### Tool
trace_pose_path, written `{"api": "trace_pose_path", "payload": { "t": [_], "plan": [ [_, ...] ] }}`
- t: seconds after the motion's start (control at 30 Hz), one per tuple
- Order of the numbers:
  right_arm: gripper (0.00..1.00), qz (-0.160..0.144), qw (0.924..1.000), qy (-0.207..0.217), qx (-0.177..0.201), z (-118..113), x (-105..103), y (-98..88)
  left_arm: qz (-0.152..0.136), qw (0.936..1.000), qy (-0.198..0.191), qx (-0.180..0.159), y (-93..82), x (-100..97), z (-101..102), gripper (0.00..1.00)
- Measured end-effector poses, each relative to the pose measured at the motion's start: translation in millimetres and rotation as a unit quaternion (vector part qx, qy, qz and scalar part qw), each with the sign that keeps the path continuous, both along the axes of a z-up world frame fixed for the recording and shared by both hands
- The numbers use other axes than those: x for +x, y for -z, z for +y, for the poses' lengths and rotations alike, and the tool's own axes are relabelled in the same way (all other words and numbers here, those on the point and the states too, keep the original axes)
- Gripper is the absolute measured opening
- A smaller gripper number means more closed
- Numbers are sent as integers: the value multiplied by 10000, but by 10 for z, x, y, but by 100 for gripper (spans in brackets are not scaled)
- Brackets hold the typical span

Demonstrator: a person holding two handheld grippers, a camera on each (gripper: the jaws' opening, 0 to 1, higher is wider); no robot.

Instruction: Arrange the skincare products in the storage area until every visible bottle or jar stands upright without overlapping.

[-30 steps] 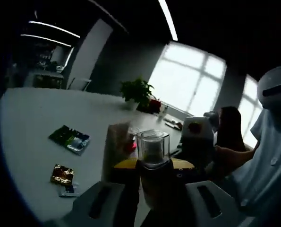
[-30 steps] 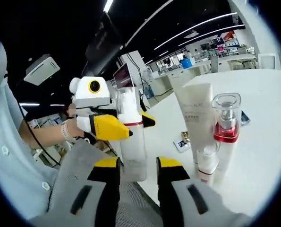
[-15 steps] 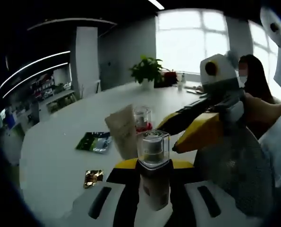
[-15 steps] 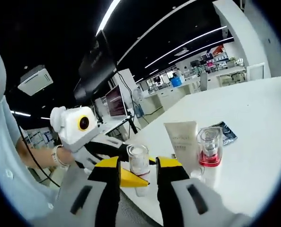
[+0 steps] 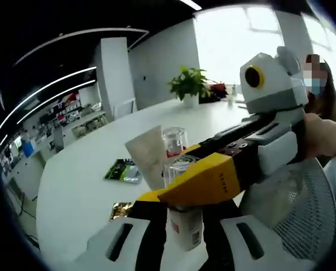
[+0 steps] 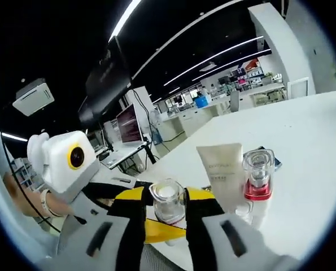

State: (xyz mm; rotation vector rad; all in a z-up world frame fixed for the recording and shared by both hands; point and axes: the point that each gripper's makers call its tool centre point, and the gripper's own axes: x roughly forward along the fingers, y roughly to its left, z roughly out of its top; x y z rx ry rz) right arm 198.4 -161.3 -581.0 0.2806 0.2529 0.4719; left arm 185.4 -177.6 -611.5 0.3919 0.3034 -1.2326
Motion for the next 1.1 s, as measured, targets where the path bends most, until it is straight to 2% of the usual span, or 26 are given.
{"api": "trace_pose_path", "payload": {
  "t": [0.03,0.1,0.2,0.4,0.5,0.63,0.67,0.73,0.8,0.9,1.0,1.07,1.1],
  "plan": [
    [23,-20,10000,12,-10,-8,0,-3,28,10000,-15,-17,-3,4,1,21],
    [22,-59,10000,-28,17,-20,-2,-18,262,9994,-112,-174,-21,1,1,21],
    [21,-210,9995,-147,-198,-6,-5,-40,291,9993,-114,-222,-28,-7,3,21],
    [19,-328,9979,-549,-116,24,-69,-79,201,9980,510,-311,-70,-70,27,23],
    [18,-421,9965,-701,-189,29,-97,-120,510,9939,819,-540,-127,-122,18,23],
    [18,-547,9921,-1093,-285,67,-152,-153,637,9877,1348,-472,-108,-198,32,23],
    [18,-647,9883,-1340,-336,105,-193,-177,603,9860,1485,-461,-108,-221,33,23],
    [18,-745,9836,-1619,-272,151,-253,-232,708,9808,1765,-428,-98,-297,31,23],
    [18,-1015,9750,-1962,-239,211,-328,-319,731,9743,2098,-378,-82,-383,35,23],
    [18,-998,9706,-2170,-294,228,-375,-309,772,9700,2280,-350,-70,-438,29,23],
    [18,-972,9705,-2181,-332,222,-379,-293,824,9713,2205,-335,-50,-437,6,22],
    [19,-946,9740,-2032,-337,212,-365,-292,959,9742,2012,-361,-48,-422,-15,22],
    [19,-920,9759,-1940,-396,214,-355,-282,938,9756,1951,-364,-43,-412,-27,21]
  ]
}}
